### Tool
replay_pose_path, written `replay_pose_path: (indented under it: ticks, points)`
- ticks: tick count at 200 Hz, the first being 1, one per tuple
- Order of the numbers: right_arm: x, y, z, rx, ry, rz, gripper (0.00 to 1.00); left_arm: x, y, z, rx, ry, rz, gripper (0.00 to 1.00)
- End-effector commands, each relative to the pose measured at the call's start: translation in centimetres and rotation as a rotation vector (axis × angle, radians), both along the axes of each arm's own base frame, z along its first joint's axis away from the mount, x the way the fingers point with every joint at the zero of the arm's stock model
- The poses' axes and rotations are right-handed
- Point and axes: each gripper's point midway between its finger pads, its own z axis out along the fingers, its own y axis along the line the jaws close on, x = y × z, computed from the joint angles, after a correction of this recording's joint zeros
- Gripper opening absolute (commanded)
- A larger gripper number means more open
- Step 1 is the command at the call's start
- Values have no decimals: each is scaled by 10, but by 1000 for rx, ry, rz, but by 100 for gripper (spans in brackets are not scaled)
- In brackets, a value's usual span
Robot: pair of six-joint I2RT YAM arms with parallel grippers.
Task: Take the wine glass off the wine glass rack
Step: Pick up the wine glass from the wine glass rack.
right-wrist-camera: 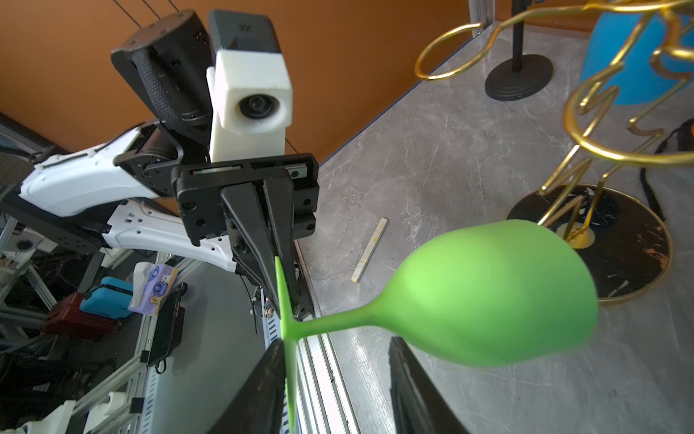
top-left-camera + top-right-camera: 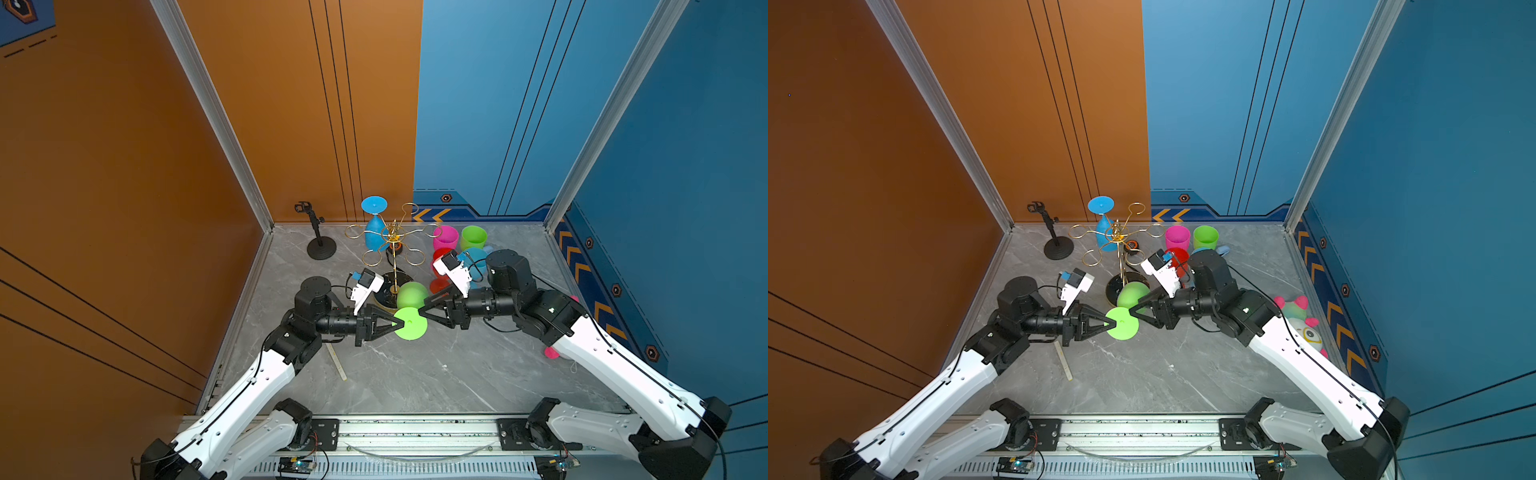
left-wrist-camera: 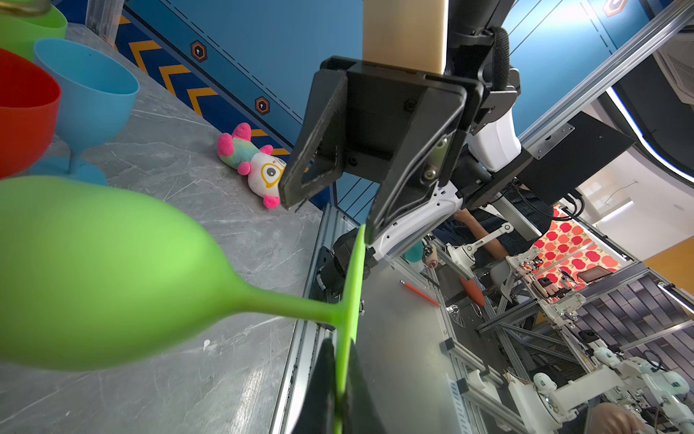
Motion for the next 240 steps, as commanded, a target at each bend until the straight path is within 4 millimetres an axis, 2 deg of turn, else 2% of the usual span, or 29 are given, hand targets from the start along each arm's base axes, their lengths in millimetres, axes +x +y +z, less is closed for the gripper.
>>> replay_pose_path:
  ticks: [1, 41, 62, 88, 123, 150, 200, 240]
  points:
    - [10, -22, 3, 9, 2, -98, 52, -13, -2, 7, -25, -42, -68, 0]
    - [36, -53, -8, 10, 84, -259, 72, -15, -3, -4, -9, -102, -40, 0]
    - [52, -68, -24, -22, 156, -347, 74, -20, -2, -13, 20, -193, -13, 0]
    - [66, -78, -44, -70, 232, -417, 75, -27, 3, -34, 148, -349, 23, 0]
    - [73, -75, -56, -95, 283, -432, 77, -34, 8, -79, 392, -522, 20, 0]
    - [75, -73, -58, -109, 302, -427, 78, -40, 4, -101, 487, -656, -13, 0]
    - [76, -67, -61, -123, 328, -410, 79, -40, 5, -119, 635, -919, -29, 0]
    - [81, -61, -62, -146, 336, -397, 76, -31, 7, -122, 718, -1078, 12, 0]
